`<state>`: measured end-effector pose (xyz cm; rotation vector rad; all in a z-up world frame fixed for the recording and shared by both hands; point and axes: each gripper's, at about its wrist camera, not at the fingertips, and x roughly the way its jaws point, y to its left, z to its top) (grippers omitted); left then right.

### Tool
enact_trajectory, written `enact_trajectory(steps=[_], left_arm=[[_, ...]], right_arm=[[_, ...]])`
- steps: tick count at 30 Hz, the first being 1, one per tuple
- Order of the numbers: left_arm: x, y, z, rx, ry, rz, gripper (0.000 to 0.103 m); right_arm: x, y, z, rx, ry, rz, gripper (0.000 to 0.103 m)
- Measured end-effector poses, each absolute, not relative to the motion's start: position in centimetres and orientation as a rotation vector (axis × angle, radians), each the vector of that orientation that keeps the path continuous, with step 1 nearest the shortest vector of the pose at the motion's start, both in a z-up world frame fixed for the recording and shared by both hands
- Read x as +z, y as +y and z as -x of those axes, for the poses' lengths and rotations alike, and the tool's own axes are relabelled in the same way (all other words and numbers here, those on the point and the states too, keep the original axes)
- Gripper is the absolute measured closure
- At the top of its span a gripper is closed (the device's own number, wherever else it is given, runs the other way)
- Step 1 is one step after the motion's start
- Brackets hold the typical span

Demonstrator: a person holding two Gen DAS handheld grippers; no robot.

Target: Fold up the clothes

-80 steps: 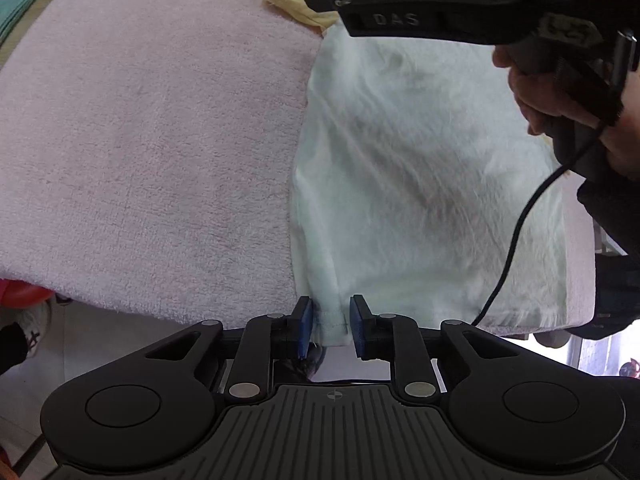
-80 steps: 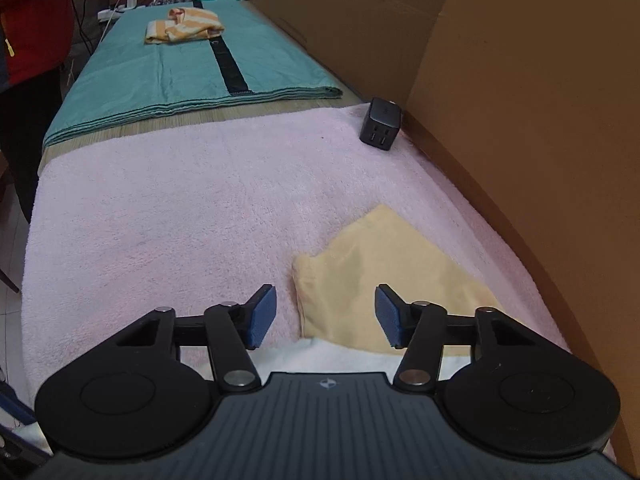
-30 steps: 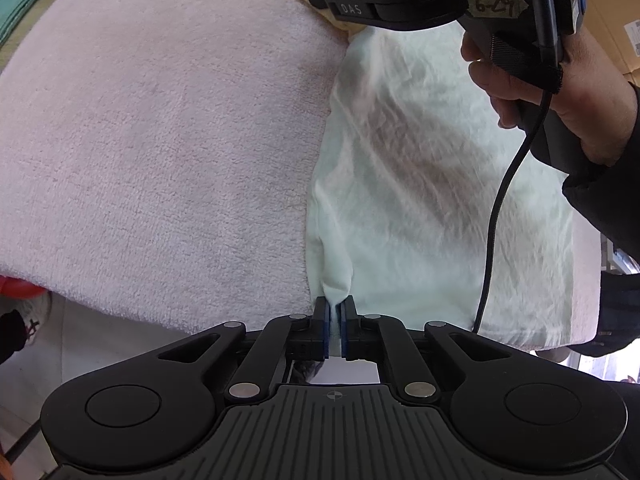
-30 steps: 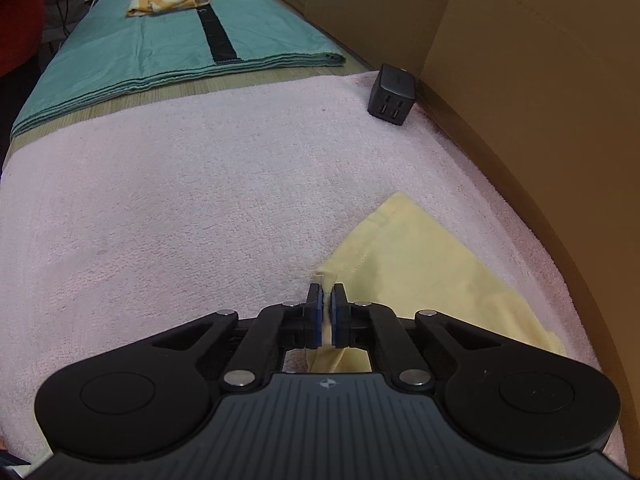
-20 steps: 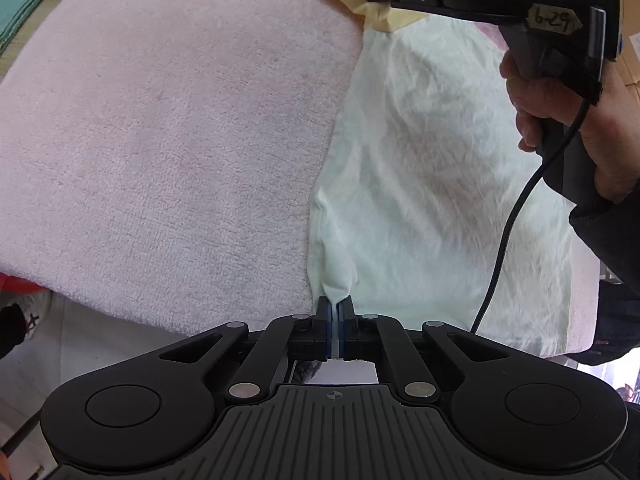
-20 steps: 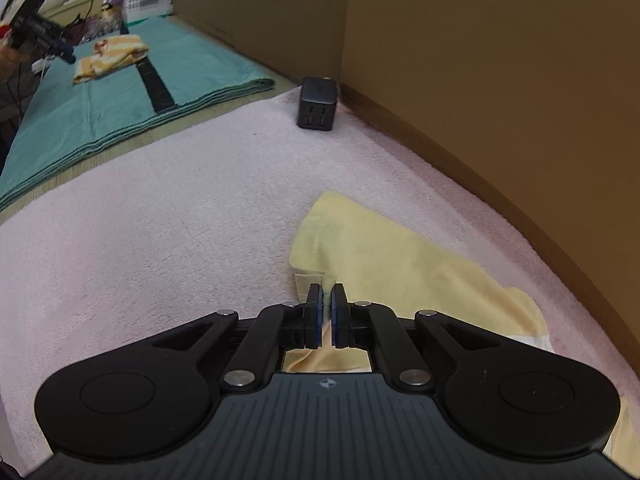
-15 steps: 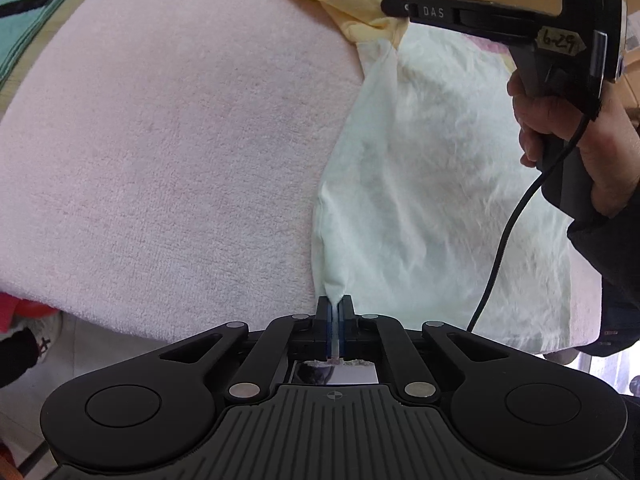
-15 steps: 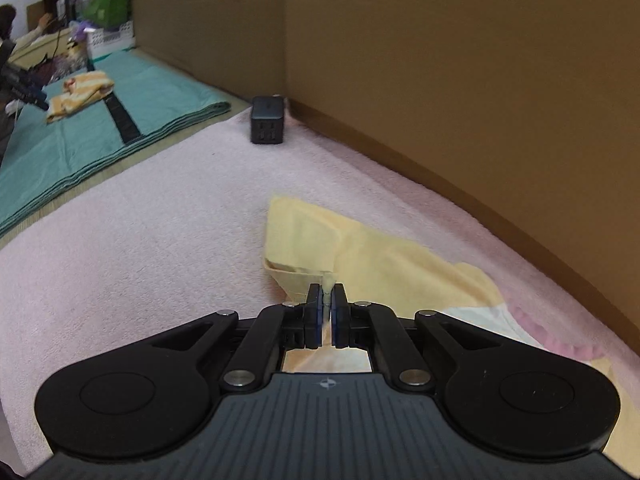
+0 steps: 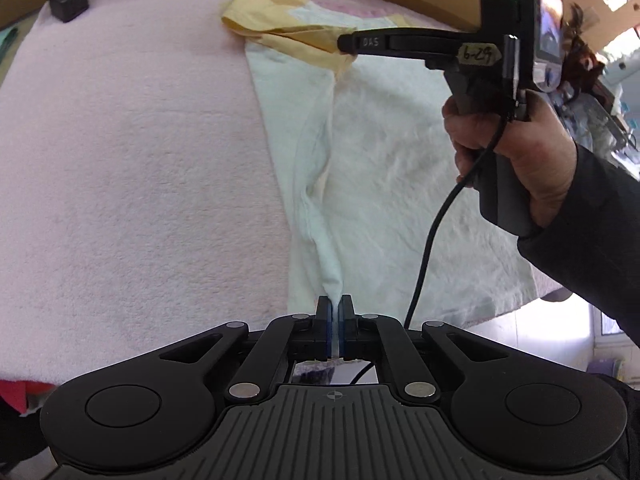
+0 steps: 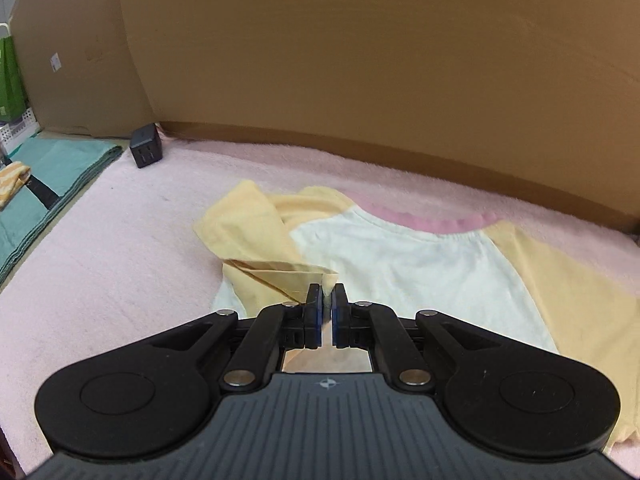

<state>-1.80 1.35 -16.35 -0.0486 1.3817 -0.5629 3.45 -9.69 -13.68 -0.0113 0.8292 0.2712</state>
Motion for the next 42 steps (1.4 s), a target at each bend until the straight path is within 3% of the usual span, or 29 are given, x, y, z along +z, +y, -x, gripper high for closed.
enact_trajectory(steps=[5,7,10,11,12,15,18,22,28,31,42], left_arm=[[-18.8,-1.1,2.0,-0.610,1.466,-0.074,0.098],[-19.1,-1.3,2.3,-0.634,1.476,-0.093,0.078],[-18.7,-1.1,2.5,-0.684,1.476,-0.084,0.063],[-18.4,-0.9,2.6,-0.700,1.474,-0.081,0.046],[-18.2,-0.8,2.8,-0.714,1.471,-0.080,0.042],[-17.2,-0.2,3.1,-0.750,1.451,-0.061,0.042],[-16.3,0.9,2.8,-0.720,1.429,-0.018,0.041],[-16.1,1.8,1.0,-0.601,1.405,0.028,0.021],[-15.7,1.3,-0.5,-0.570,1.395,-0.001,0.017],[-16.2,0.3,-0.7,-0.595,1.406,-0.012,0.017],[-17.9,-2.5,-0.5,-0.689,1.472,-0.088,0.017]], right_arm=[[-14.8,-11.1,-3.1,0.275,0.911,0.016,0.084],[-14.3,-11.5,-2.5,0.288,0.900,0.048,0.084],[-12.5,-12.0,-1.8,0.346,0.839,0.107,0.084],[-11.8,-11.7,-1.9,0.376,0.814,0.146,0.084],[-11.2,-11.4,-1.9,0.403,0.789,0.189,0.084],[-9.6,-9.6,-2.6,0.519,0.738,0.299,0.081],[-9.6,-6.8,-3.4,0.609,0.693,0.407,0.069],[-11.3,-2.5,-4.3,0.666,0.661,0.552,0.067],[-14.6,1.1,-5.9,0.612,0.678,0.673,0.070],[-14.1,-0.2,-6.7,0.566,0.695,0.555,0.097],[-13.8,-13.3,-10.4,0.230,0.878,-0.207,0.100]])
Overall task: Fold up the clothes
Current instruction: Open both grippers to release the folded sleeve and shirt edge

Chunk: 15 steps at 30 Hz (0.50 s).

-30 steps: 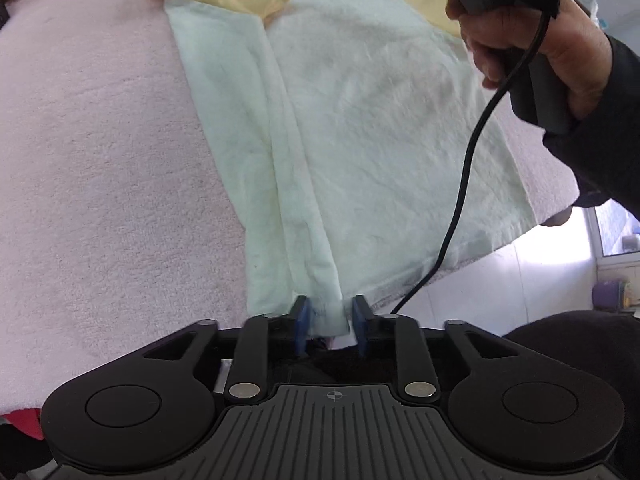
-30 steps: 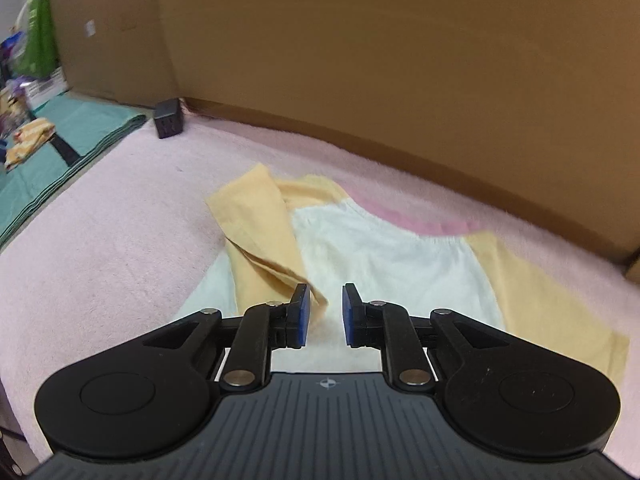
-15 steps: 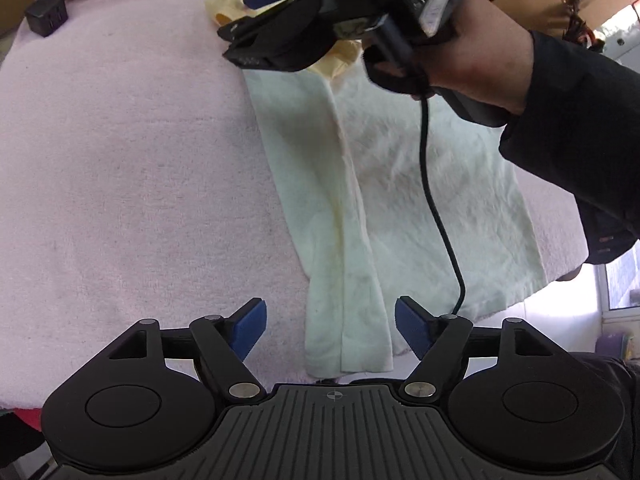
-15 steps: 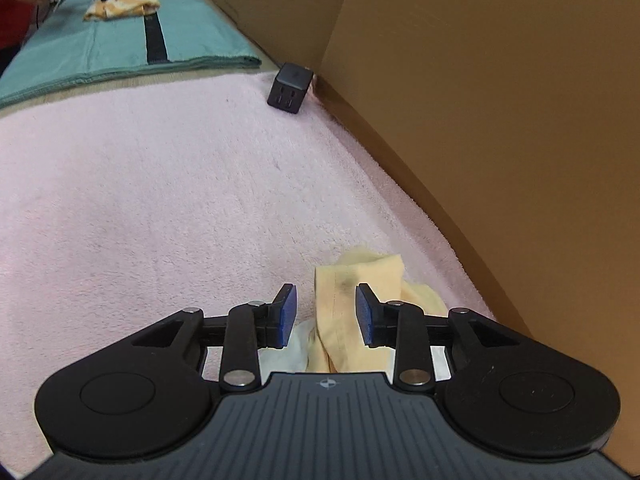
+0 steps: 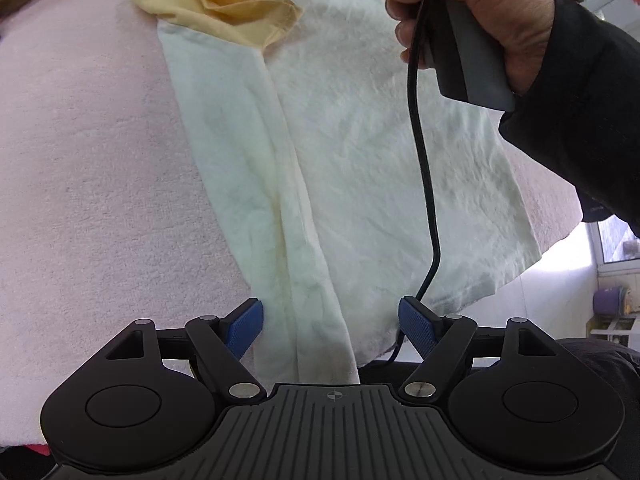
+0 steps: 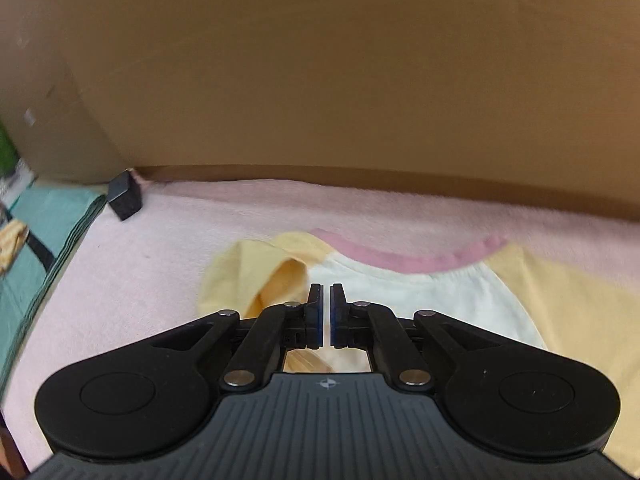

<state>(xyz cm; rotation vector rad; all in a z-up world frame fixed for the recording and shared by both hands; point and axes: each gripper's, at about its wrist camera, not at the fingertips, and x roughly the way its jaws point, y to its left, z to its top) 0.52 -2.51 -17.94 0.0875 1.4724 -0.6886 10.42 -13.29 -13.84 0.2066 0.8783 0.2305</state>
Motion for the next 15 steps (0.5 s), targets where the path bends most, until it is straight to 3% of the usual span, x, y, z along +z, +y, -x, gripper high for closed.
enact_trajectory(steps=[5,7,9,10,11,15], left_arm=[[-18.1,-2.7,-0.8,-0.692,1.486,-0.098,0.017],[-18.1,-2.6,-1.0,-0.685,1.489,-0.091,0.017],[-17.7,-2.5,-1.4,-0.671,1.479,-0.067,0.017],[-17.5,-2.5,-1.6,-0.664,1.473,-0.055,0.017],[-17.3,-2.4,-1.8,-0.657,1.468,-0.042,0.017],[-16.4,-2.3,-3.1,-0.591,1.410,-0.009,0.016]], right_arm=[[-15.5,-16.9,-9.9,0.170,0.913,-0.359,0.101],[-15.0,-17.3,-9.4,0.233,0.873,-0.400,0.097],[-14.3,-16.9,-9.9,0.291,0.854,-0.407,0.078],[-14.0,-16.7,-10.3,0.318,0.854,-0.417,0.046],[-14.0,-16.6,-10.8,0.334,0.861,-0.445,0.036],[-14.5,-16.1,-13.1,0.361,0.940,-0.544,0.041]])
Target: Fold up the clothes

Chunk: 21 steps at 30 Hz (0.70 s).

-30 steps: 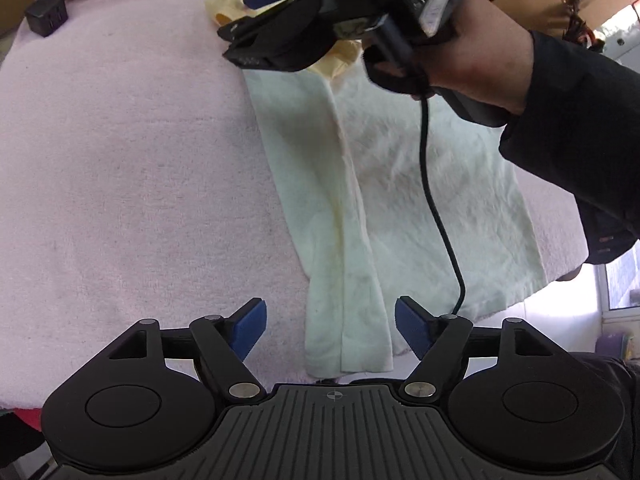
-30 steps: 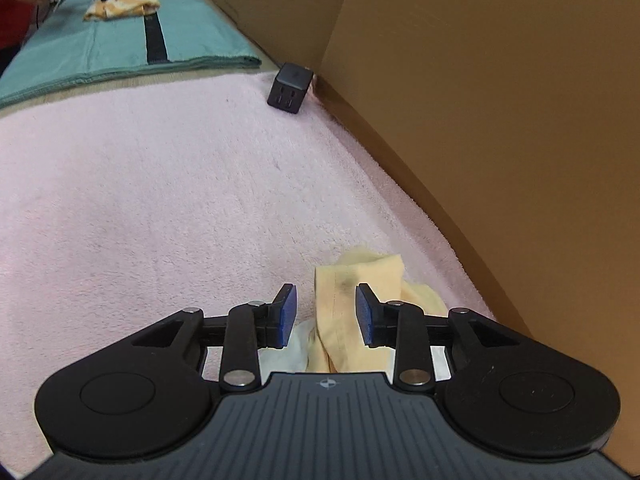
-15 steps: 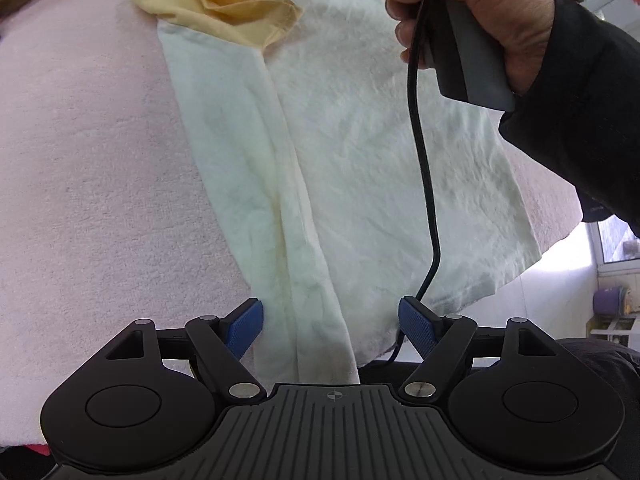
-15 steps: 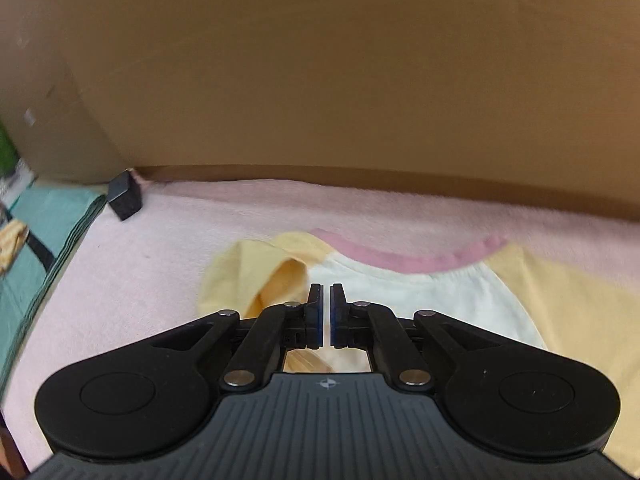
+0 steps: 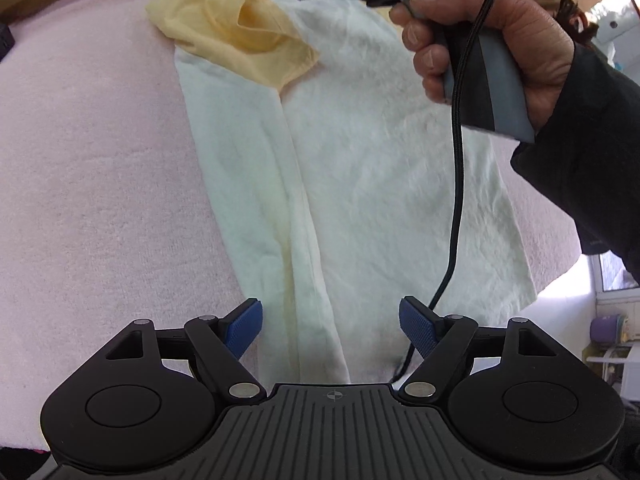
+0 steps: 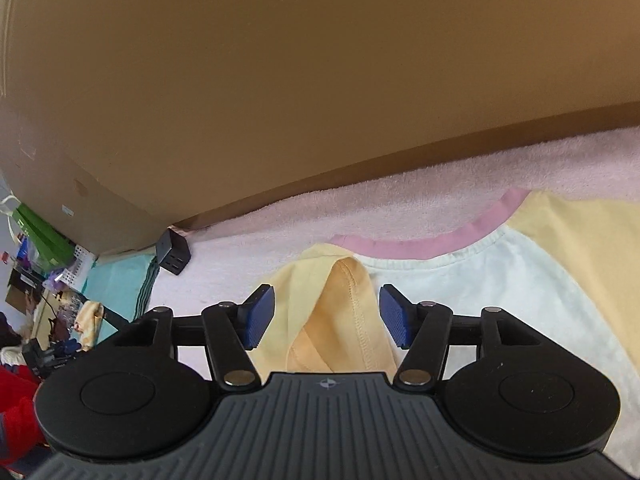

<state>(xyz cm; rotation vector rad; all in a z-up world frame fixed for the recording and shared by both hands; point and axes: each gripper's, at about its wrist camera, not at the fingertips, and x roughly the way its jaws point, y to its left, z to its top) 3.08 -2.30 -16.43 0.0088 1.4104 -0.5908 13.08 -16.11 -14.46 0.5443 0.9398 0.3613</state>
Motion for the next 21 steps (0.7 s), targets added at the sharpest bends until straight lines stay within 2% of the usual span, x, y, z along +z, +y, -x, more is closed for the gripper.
enact_trajectory(steps=[2,4,5,9,10,16,21], left_arm=[[-16.4,-2.3,-3.7,-0.534,1.389,-0.020,0.016],[-16.4,-2.5,-4.0,-0.490,1.365,-0.052,0.016],[-16.4,-2.7,-4.1,-0.473,1.354,-0.073,0.016],[-17.1,-3.3,-4.5,-0.455,1.351,-0.139,0.016],[-17.3,-3.4,-4.4,-0.456,1.356,-0.149,0.016],[-19.0,-3.9,-3.8,-0.487,1.415,-0.153,0.016],[-19.5,-4.2,-3.5,-0.510,1.435,-0.168,0.016]], right_arm=[[-14.6,-15.5,-13.9,0.368,0.960,-0.528,0.051],[-14.8,-14.9,-14.3,0.368,0.973,-0.510,0.057],[-15.0,-14.7,-14.6,0.376,0.981,-0.520,0.066],[-15.2,-14.1,-15.1,0.365,0.985,-0.527,0.087],[-15.1,-14.0,-15.1,0.350,0.979,-0.521,0.100],[-13.7,-15.6,-14.0,0.252,0.867,-0.501,0.103],[-13.7,-16.8,-13.0,0.159,0.849,-0.469,0.103]])
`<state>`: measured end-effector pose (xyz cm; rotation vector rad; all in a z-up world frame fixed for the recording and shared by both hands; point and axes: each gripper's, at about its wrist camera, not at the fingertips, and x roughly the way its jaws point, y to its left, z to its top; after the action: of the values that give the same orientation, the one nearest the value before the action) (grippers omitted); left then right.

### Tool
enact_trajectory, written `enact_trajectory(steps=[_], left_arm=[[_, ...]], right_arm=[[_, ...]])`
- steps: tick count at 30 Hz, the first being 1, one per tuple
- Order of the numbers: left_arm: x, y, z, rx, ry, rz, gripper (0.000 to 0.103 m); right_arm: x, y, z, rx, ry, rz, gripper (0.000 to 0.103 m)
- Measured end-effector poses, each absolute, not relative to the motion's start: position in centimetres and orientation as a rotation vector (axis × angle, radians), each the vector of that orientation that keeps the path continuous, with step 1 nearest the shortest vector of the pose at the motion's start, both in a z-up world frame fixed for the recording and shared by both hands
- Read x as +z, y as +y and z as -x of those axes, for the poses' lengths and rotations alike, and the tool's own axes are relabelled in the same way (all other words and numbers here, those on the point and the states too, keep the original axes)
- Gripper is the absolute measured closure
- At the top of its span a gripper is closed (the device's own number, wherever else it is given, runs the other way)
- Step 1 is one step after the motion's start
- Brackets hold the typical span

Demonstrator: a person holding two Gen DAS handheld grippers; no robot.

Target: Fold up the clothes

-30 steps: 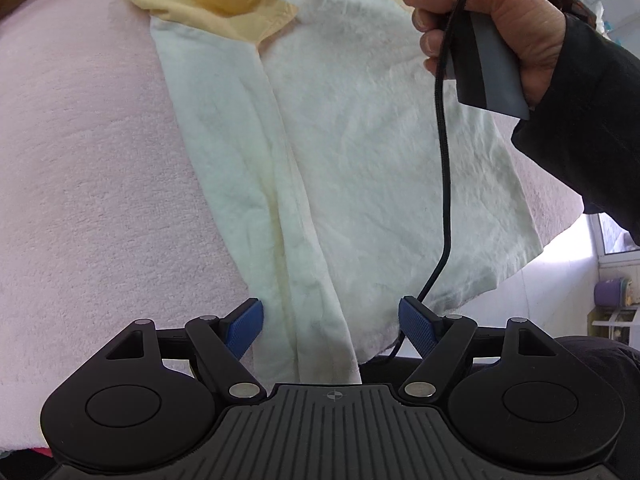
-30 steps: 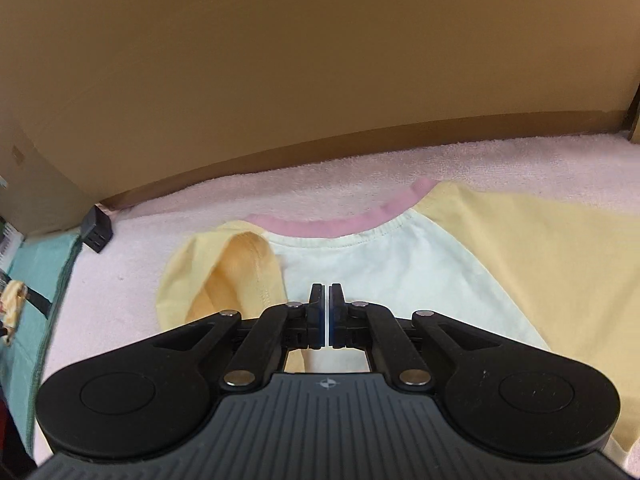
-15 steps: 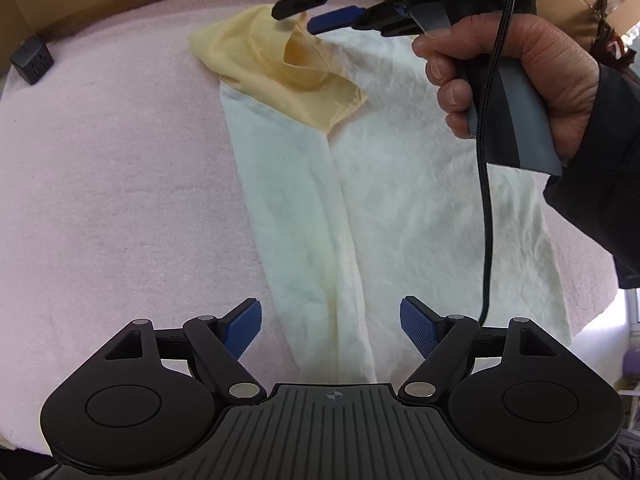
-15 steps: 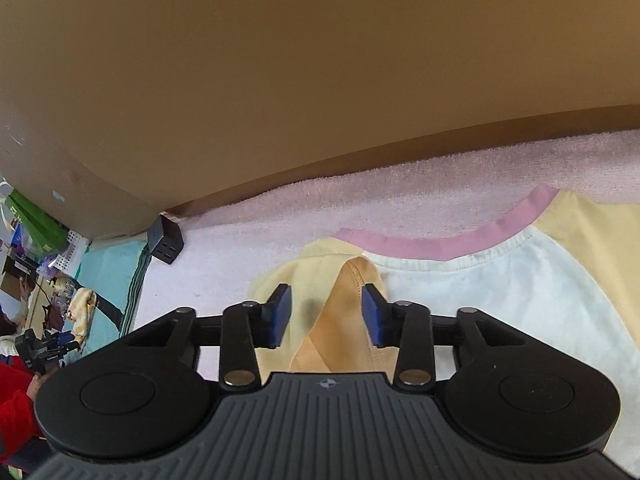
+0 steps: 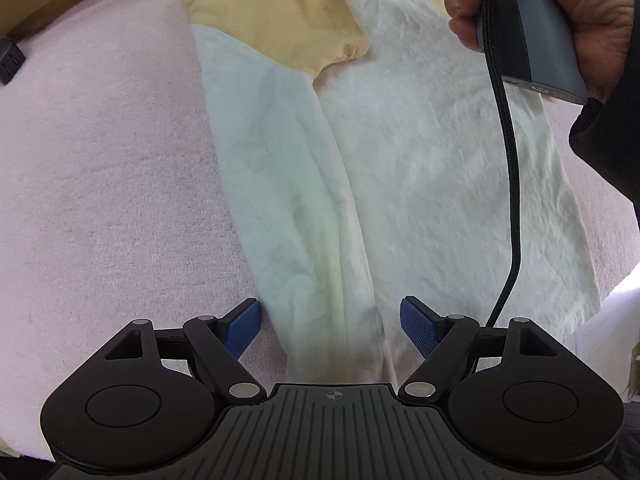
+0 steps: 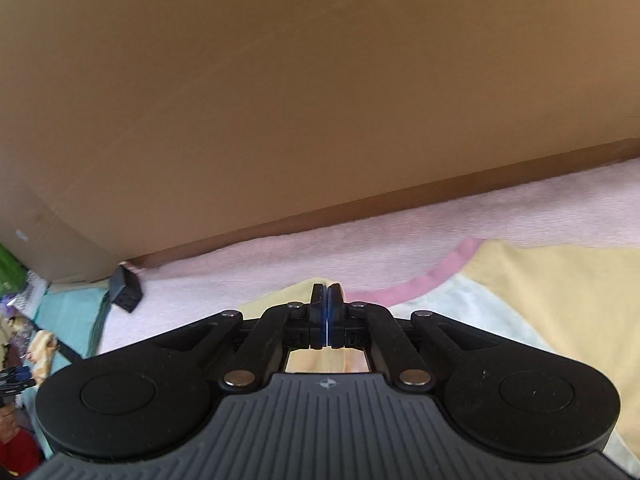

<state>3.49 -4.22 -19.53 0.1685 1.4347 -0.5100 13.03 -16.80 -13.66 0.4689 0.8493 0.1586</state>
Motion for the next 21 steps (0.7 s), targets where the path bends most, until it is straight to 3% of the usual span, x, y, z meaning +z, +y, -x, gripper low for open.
enact_trajectory(steps=[3,6,8,11,21], left_arm=[[-19.6,-4.3,-3.5,-0.515,1.437,-0.178,0.016],[-19.5,-4.2,-3.6,-0.515,1.437,-0.178,0.016],[-19.5,-3.9,-3.7,-0.511,1.438,-0.176,0.016],[-19.5,-3.5,-3.8,-0.503,1.441,-0.168,0.016],[-19.4,-2.7,-3.7,-0.478,1.445,-0.164,0.016]], right_arm=[[-14.7,-17.4,-13.2,0.113,0.892,-0.477,0.102],[-15.7,-18.3,-13.3,0.108,0.940,-0.572,0.094],[-15.6,-19.3,-12.7,0.108,0.934,-0.629,0.079],[-15.4,-20.6,-11.2,0.134,0.950,-0.678,0.066],[-17.7,-21.0,-7.2,0.188,1.137,-0.760,0.066]])
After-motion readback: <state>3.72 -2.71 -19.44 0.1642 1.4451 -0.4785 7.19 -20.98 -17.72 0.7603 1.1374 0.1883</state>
